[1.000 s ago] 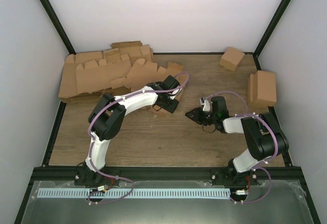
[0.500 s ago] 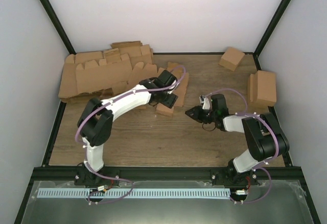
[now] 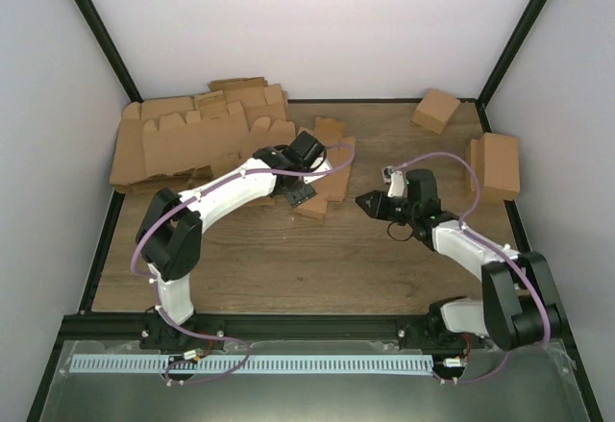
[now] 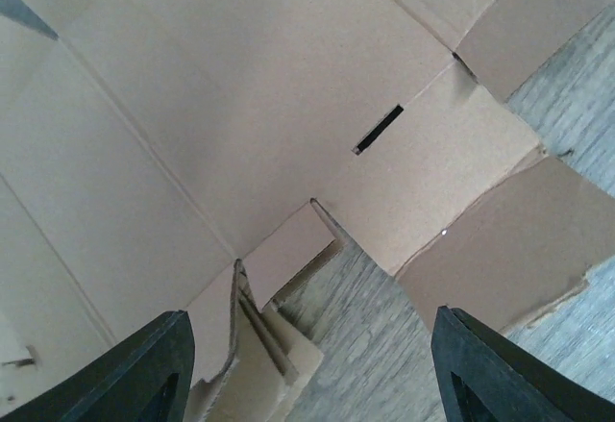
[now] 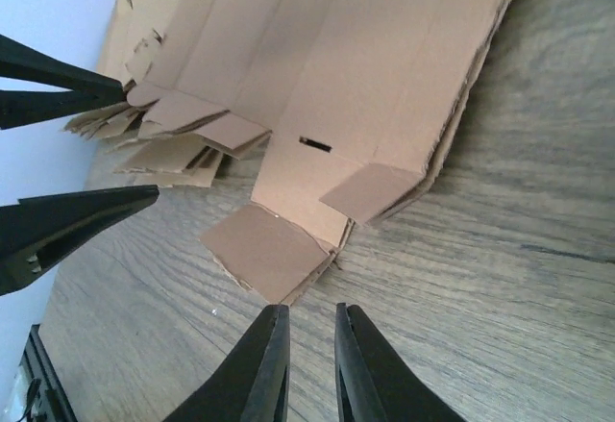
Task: Fold the paper box
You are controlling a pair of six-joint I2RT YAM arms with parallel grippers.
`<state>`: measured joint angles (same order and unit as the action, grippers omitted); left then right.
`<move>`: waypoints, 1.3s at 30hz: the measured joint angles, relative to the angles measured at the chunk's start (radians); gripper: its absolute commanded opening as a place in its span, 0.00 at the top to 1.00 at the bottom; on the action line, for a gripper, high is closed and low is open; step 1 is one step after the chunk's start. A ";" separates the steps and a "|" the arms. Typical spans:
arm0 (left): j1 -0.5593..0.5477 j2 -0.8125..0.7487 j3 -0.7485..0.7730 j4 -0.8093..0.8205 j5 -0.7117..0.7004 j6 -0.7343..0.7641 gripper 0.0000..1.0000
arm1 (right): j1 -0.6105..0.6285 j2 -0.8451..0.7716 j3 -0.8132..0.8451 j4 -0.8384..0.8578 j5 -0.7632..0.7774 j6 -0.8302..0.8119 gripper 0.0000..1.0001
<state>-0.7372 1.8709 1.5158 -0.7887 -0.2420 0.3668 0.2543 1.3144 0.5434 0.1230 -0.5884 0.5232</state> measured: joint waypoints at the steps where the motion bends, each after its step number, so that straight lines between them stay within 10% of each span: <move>1: 0.000 -0.006 -0.001 0.000 -0.002 0.034 0.30 | 0.000 -0.026 0.000 -0.010 0.010 -0.009 0.85; 17: 0.032 0.082 0.024 0.031 -0.155 0.417 0.47 | -0.002 -0.265 -0.056 -0.121 0.095 -0.064 0.84; 39: 0.032 0.138 0.063 0.042 -0.143 0.476 0.50 | -0.002 -0.246 -0.058 -0.137 0.103 -0.063 0.83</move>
<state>-0.7048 2.0094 1.5784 -0.7464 -0.3851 0.8425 0.2520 1.0683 0.4858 -0.0139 -0.4858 0.4599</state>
